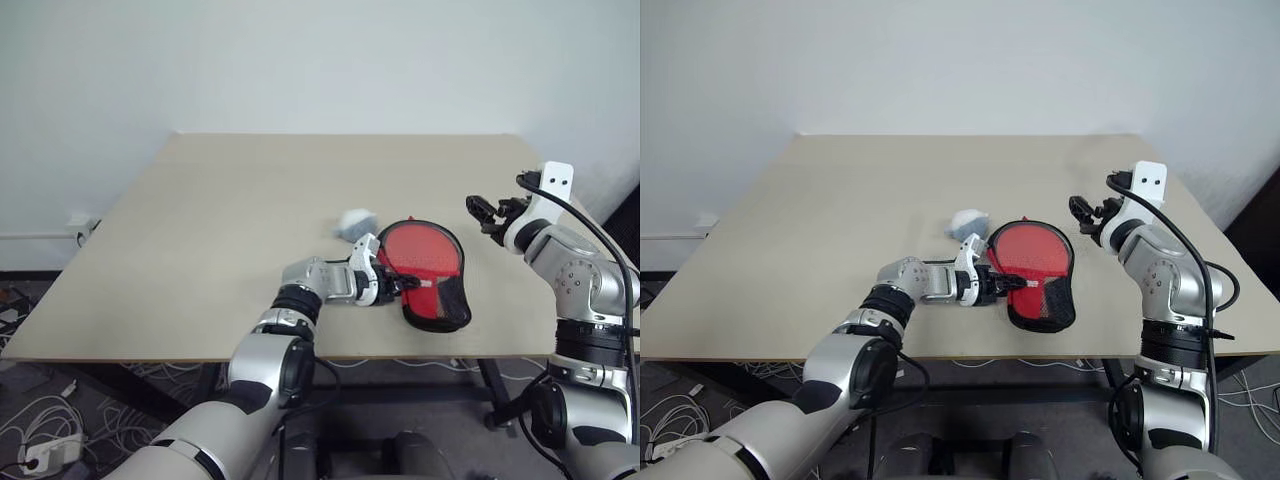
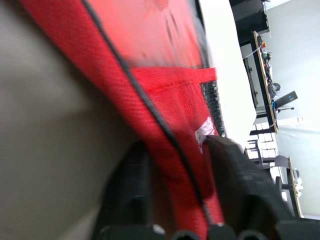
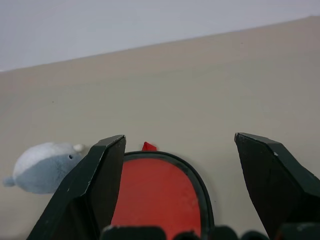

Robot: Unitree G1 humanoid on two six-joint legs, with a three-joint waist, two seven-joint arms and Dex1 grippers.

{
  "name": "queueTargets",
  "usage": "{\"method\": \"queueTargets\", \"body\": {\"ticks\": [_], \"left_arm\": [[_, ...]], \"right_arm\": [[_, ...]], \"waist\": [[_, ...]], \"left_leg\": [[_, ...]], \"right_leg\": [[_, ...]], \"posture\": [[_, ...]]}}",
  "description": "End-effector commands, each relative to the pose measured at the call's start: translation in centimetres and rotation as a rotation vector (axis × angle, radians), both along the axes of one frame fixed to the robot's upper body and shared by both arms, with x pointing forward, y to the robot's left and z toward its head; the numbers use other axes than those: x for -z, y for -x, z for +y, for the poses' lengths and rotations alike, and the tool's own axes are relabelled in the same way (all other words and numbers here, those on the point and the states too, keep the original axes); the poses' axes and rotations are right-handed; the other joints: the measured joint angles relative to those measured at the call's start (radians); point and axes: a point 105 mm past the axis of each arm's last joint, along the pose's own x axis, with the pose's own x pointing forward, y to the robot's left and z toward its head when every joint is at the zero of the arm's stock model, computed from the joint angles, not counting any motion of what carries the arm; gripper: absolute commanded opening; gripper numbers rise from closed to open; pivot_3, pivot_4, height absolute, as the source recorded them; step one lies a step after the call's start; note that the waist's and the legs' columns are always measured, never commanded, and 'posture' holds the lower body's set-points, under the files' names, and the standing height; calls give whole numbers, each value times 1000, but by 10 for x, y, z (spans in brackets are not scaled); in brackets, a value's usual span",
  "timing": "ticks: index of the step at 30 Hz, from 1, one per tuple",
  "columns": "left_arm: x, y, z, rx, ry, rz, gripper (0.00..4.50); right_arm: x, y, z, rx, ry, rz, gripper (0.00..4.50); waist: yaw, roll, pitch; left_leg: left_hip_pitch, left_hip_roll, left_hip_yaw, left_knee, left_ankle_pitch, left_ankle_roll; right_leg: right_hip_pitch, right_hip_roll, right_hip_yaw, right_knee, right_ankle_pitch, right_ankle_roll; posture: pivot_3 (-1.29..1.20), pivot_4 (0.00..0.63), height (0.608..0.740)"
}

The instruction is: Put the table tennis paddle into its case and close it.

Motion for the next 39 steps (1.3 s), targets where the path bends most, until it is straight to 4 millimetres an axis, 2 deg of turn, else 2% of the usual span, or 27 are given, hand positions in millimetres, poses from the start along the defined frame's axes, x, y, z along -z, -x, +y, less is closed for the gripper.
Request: {"method": "queueTargets", "body": {"ticks": [1,2,9,17,20,24,32,39], "left_arm": [[-20,-6,-4,2,46,-37,280],[-20,-5,-4,2,46,-30,49],[-21,8,8,45,62,34,49],[-13,35,57,48,-75,124,49],[-15,39,68,25,-70,119,49],[-22,46,71,29,-40,66,49],[-27,53,86,-5,-132,-12,49],[-30,66,80,36,-66,27,49]], "right_arm": [[-20,0,2,-3,11,-79,3791],[-20,-1,3,-3,12,-80,3791],[-21,-1,4,-6,13,-84,3791],[-20,0,15,-41,16,-83,3791],[-20,0,18,-53,17,-82,3791],[-17,1,26,-89,20,-70,3791],[-9,3,37,-128,42,-51,3791],[-5,4,42,-149,47,-33,3791]], "waist": [[0,0,0],[0,0,0],[-1,0,0],[-7,0,0],[-7,0,0],[-7,0,0],[-5,0,0],[0,0,0]], "left_leg": [[0,0,0,0,0,0],[0,0,0,0,0,0],[-1,0,-1,0,0,0],[-1,0,-1,0,3,-4],[-1,0,-2,0,3,-5],[-1,0,-2,0,3,-6],[0,0,-2,0,4,-6],[0,0,-2,0,4,-6]], "right_leg": [[0,0,0,0,0,0],[0,0,0,0,0,0],[0,0,0,0,0,0],[0,1,0,1,0,0],[0,1,0,1,0,0],[0,1,0,1,0,0],[1,1,0,1,1,-1],[1,1,0,1,1,-1]], "posture": [[0,0,724],[0,0,724],[0,0,724],[0,0,724],[0,0,724],[0,0,724],[0,0,724],[0,0,724]]}}
